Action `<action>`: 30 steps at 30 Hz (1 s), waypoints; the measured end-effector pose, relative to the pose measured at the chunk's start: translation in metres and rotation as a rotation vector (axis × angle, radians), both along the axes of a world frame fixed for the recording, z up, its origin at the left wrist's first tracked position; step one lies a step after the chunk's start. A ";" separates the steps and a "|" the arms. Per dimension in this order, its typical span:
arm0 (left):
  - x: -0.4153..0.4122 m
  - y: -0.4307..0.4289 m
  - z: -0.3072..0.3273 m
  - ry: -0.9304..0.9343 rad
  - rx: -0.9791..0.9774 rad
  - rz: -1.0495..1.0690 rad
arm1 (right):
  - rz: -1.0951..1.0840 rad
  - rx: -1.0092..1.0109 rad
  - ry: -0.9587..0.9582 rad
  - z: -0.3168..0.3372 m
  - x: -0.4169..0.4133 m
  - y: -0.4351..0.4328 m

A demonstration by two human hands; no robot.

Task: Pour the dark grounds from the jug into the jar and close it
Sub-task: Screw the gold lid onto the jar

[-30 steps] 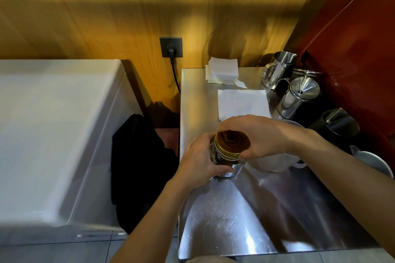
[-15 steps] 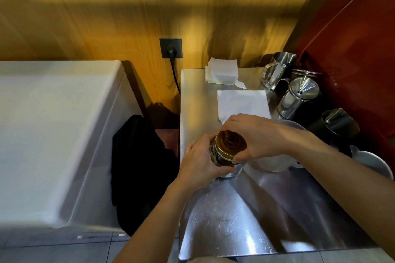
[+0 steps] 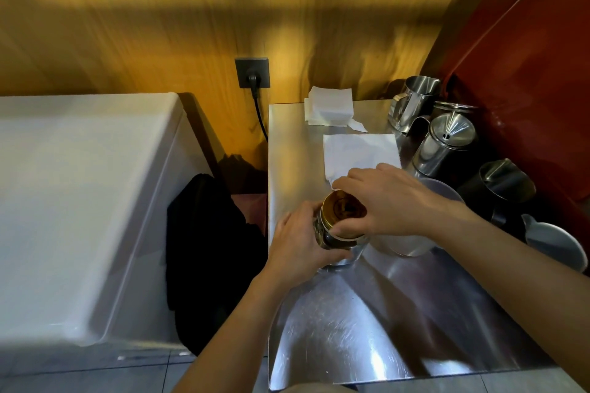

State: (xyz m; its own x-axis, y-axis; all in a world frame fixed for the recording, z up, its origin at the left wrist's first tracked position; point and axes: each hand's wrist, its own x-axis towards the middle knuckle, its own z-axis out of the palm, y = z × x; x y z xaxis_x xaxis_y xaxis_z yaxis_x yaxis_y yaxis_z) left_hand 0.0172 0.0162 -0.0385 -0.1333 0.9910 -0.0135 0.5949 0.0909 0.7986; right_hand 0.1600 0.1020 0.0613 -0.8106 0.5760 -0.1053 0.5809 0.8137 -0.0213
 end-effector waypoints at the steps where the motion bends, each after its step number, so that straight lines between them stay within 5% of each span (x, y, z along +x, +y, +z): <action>1: 0.000 0.000 0.000 -0.001 0.004 -0.001 | 0.001 0.039 -0.005 -0.002 0.001 0.000; 6: -0.001 0.001 -0.001 0.009 0.000 -0.001 | 0.146 -0.160 0.007 -0.004 0.005 0.002; 19: -0.002 0.002 -0.004 0.034 0.043 -0.015 | -0.072 0.055 0.021 -0.007 0.005 -0.002; 23: -0.003 0.003 -0.005 0.012 0.029 -0.041 | 0.098 -0.078 0.012 -0.010 0.009 -0.002; 30: -0.012 0.012 -0.004 -0.034 -0.052 -0.142 | 0.158 0.054 0.027 -0.013 0.013 -0.003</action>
State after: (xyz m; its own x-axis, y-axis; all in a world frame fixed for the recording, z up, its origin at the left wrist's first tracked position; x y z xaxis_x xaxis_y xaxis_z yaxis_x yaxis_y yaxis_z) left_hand 0.0056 0.0285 -0.0423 0.0098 0.9977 -0.0671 0.5775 0.0491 0.8149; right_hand 0.1728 0.0985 0.0479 -0.8936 0.4455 -0.0546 0.4456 0.8952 0.0117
